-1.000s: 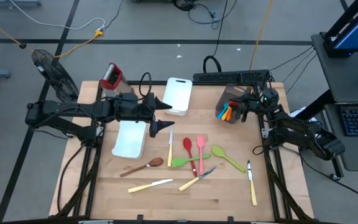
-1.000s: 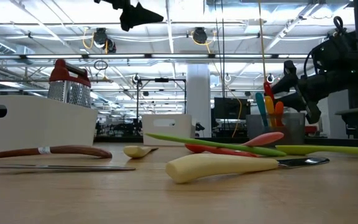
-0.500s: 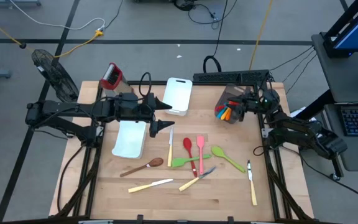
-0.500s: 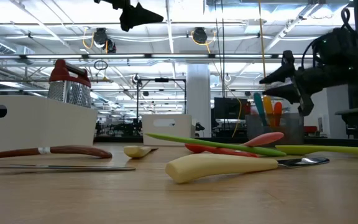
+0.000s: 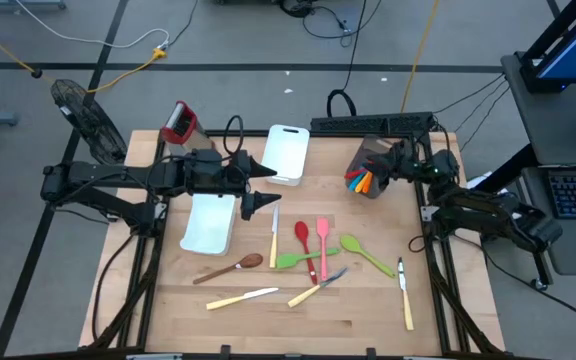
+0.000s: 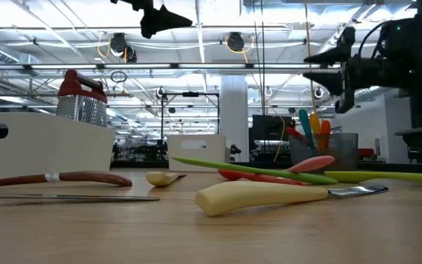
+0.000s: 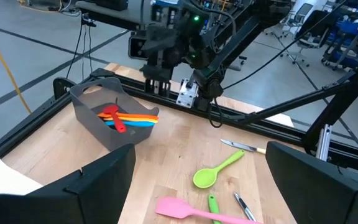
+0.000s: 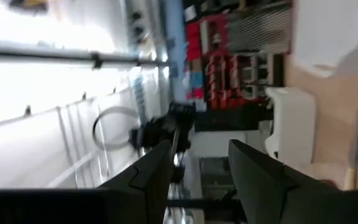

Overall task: Pick & Place Kitchen Items
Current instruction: Put the pink spatula into the black bin

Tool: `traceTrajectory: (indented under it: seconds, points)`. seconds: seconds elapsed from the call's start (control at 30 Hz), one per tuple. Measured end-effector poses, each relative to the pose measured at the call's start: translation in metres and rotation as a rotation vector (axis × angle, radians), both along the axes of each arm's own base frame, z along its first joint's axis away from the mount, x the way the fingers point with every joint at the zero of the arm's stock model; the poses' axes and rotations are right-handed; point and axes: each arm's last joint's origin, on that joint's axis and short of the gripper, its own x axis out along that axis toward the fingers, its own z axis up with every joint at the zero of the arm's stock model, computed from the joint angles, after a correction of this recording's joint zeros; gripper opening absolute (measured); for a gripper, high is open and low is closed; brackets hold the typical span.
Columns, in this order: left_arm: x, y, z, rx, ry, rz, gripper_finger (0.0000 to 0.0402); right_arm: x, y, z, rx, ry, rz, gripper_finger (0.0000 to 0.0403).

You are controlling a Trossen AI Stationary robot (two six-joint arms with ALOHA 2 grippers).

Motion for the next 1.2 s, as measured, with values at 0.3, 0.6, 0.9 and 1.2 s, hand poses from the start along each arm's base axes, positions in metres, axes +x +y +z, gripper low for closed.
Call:
traceTrajectory:
  seconds: [0.3,0.6,0.9,1.2]
  points:
    - [0.000,0.000,0.000,0.003,0.000,-0.001,0.0367,0.016,0.024,0.013,-0.222,-0.118,0.081,0.0144]
    - [0.000,0.000,0.000,-0.045,-0.003,0.009,0.0367,0.025,0.034,0.013,-0.268,-0.135,0.076,0.0145]
    - [0.000,0.000,0.000,-0.201,-0.014,0.047,0.0367,0.025,0.032,0.013,-0.243,-0.140,0.019,0.0143]
    - [0.000,-0.002,0.000,-0.195,-0.005,-0.048,0.0367,0.027,0.037,0.018,-0.399,-0.173,-0.064,0.0143]
